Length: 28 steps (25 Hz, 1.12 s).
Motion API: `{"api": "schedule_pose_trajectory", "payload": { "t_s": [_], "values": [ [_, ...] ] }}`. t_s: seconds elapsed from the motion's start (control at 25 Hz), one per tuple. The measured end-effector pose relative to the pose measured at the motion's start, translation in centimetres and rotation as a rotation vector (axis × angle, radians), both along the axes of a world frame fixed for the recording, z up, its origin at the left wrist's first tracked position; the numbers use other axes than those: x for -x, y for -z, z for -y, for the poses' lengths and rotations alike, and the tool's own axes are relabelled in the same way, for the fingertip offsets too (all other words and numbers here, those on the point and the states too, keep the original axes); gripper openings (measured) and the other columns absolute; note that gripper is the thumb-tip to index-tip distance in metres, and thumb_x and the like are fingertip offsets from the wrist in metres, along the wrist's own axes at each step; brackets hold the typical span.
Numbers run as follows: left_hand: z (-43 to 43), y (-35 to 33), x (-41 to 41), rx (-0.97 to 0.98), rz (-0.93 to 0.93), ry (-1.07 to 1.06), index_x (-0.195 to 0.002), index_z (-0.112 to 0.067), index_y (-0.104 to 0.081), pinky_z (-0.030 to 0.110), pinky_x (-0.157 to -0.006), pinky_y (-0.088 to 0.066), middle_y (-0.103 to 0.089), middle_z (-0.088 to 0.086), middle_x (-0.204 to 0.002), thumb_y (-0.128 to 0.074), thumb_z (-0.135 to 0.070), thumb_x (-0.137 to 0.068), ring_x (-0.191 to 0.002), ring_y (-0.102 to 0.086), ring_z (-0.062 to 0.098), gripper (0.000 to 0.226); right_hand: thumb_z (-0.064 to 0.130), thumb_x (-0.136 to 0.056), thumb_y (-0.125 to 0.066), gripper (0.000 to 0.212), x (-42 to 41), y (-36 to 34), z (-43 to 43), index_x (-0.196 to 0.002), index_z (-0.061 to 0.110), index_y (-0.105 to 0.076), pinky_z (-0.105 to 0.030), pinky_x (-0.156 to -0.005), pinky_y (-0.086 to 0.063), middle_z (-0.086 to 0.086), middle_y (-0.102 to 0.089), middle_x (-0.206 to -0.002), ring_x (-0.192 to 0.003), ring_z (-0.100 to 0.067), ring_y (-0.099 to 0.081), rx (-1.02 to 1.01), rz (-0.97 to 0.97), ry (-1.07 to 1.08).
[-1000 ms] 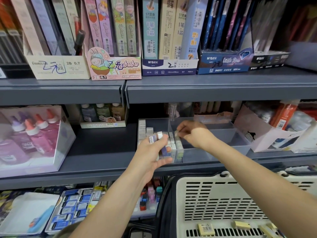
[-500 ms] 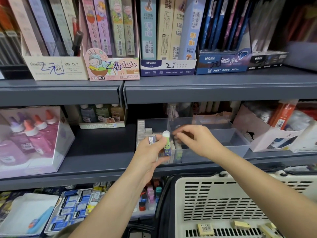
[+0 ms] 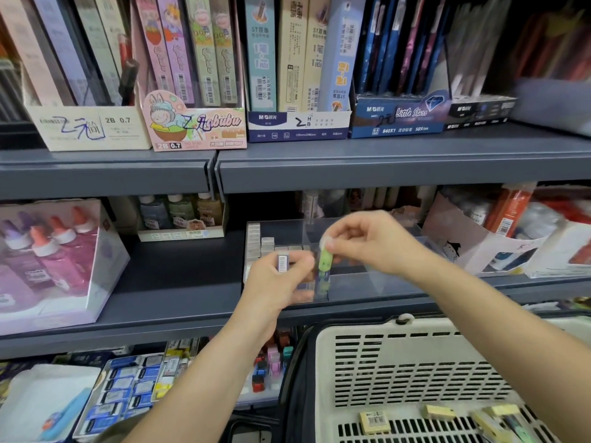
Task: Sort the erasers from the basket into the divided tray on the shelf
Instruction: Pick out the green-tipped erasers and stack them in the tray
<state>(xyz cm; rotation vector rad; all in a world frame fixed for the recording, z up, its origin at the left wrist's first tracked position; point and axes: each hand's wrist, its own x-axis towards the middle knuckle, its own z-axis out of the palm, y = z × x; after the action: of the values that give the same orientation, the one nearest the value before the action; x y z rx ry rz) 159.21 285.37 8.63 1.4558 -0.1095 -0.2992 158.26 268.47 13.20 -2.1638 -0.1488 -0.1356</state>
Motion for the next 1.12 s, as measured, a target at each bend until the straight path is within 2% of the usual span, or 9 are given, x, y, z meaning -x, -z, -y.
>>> {"api": "schedule_pose_trajectory", "payload": {
  "t_s": [0.12, 0.2, 0.32, 0.4, 0.56, 0.72, 0.88, 1.0, 1.12],
  "values": [
    [-0.5, -0.2, -0.7, -0.118, 0.041, -0.092, -0.088, -0.012, -0.061, 0.022, -0.04, -0.043, -0.052, -0.006, -0.051, -0.057, -0.03, -0.091, -0.04, -0.044, 0.006, 0.019, 0.019, -0.079, -0.072, 0.007, -0.8, -0.7, 2.2, -0.076, 0.023, -0.066, -0.033, -0.077, -0.053, -0.004, -0.072, -0.079, -0.077, -0.017, -0.068, 0.108, 0.058, 0.115],
    [-0.5, -0.2, -0.9, -0.149, 0.022, -0.078, -0.086, -0.015, -0.053, 0.02, -0.036, -0.031, -0.039, -0.009, -0.046, -0.054, -0.034, -0.09, -0.036, -0.031, 0.006, 0.019, 0.026, -0.079, -0.071, 0.009, -1.1, 0.4, 2.7, -0.075, 0.028, -0.064, -0.031, -0.08, -0.051, 0.0, -0.072, -0.081, -0.082, -0.016, -0.068, 0.258, 0.004, 0.121],
    [0.0, -0.5, -0.9, -0.042, -0.118, -0.039, -0.082, -0.015, -0.043, 0.021, -0.036, -0.027, -0.043, 0.001, -0.062, -0.039, -0.021, -0.087, -0.039, -0.035, 0.009, 0.009, 0.031, -0.081, -0.07, 0.01, -1.2, 2.6, 2.4, -0.075, 0.03, -0.062, -0.026, -0.08, -0.051, 0.008, -0.072, -0.075, -0.081, -0.008, -0.067, 0.279, -0.093, 0.1],
    [0.0, -0.3, -1.1, -0.074, -0.104, -0.04, -0.08, -0.013, -0.042, 0.023, -0.037, -0.03, -0.045, 0.007, -0.069, -0.033, -0.012, -0.084, -0.043, -0.04, 0.011, 0.009, 0.028, -0.082, -0.069, 0.009, -1.4, 3.4, 2.5, -0.076, 0.03, -0.062, -0.024, -0.082, -0.051, 0.011, -0.072, -0.072, -0.079, -0.003, -0.067, 0.257, -0.117, 0.092],
    [-0.2, 0.1, -1.2, -0.121, 0.035, -0.084, -0.09, -0.017, -0.053, 0.025, -0.049, -0.047, -0.054, 0.005, -0.075, -0.049, -0.01, -0.09, -0.051, -0.051, 0.009, 0.007, 0.025, -0.088, -0.061, 0.007, -1.5, 4.3, 2.5, -0.085, 0.029, -0.065, -0.022, -0.08, -0.047, 0.013, -0.069, -0.081, -0.082, 0.001, -0.063, 0.334, -0.174, 0.024],
    [-0.4, 0.1, -1.1, -0.149, 0.098, -0.08, -0.091, -0.023, -0.061, 0.032, -0.073, -0.057, -0.062, 0.002, -0.082, -0.054, -0.001, -0.085, -0.057, -0.061, 0.002, 0.025, 0.023, -0.095, -0.05, 0.018, -1.5, 4.6, 2.5, -0.098, 0.025, -0.067, -0.021, -0.077, -0.042, 0.01, -0.066, -0.091, -0.088, -0.005, -0.059, 0.449, -0.175, -0.007],
    [-0.5, 0.0, -0.7, -0.188, 0.169, -0.082, -0.092, -0.032, -0.051, 0.023, -0.069, -0.056, -0.065, -0.001, -0.1, -0.066, -0.005, -0.081, -0.065, -0.067, 0.006, 0.032, 0.025, -0.095, -0.048, 0.022, -1.1, 4.1, 2.2, -0.107, 0.022, -0.067, -0.024, -0.081, -0.045, 0.008, -0.068, -0.103, -0.094, -0.008, -0.06, 0.581, -0.058, 0.017],
    [-0.2, 0.1, -0.5, -0.247, 0.229, -0.035, -0.095, -0.032, -0.047, 0.025, -0.07, -0.056, -0.067, -0.002, -0.096, -0.072, -0.011, -0.078, -0.067, -0.067, 0.008, 0.038, 0.032, -0.088, -0.059, 0.016, -0.4, 3.4, 0.9, -0.094, 0.024, -0.071, -0.012, -0.07, -0.041, 0.019, -0.066, -0.081, -0.074, 0.008, -0.056, 0.422, 0.179, 0.068],
    [-0.1, 0.1, -0.4, -0.281, 0.265, 0.025, -0.106, -0.031, -0.046, 0.032, -0.076, -0.057, -0.069, -0.005, -0.09, -0.075, -0.013, -0.076, -0.079, -0.068, 0.011, 0.046, 0.032, -0.083, -0.065, 0.013, 0.1, 2.7, -0.4, -0.09, 0.024, -0.072, -0.004, -0.065, -0.039, 0.024, -0.06, -0.069, -0.07, 0.013, -0.054, 0.298, 0.168, -0.016]
  ]
}}
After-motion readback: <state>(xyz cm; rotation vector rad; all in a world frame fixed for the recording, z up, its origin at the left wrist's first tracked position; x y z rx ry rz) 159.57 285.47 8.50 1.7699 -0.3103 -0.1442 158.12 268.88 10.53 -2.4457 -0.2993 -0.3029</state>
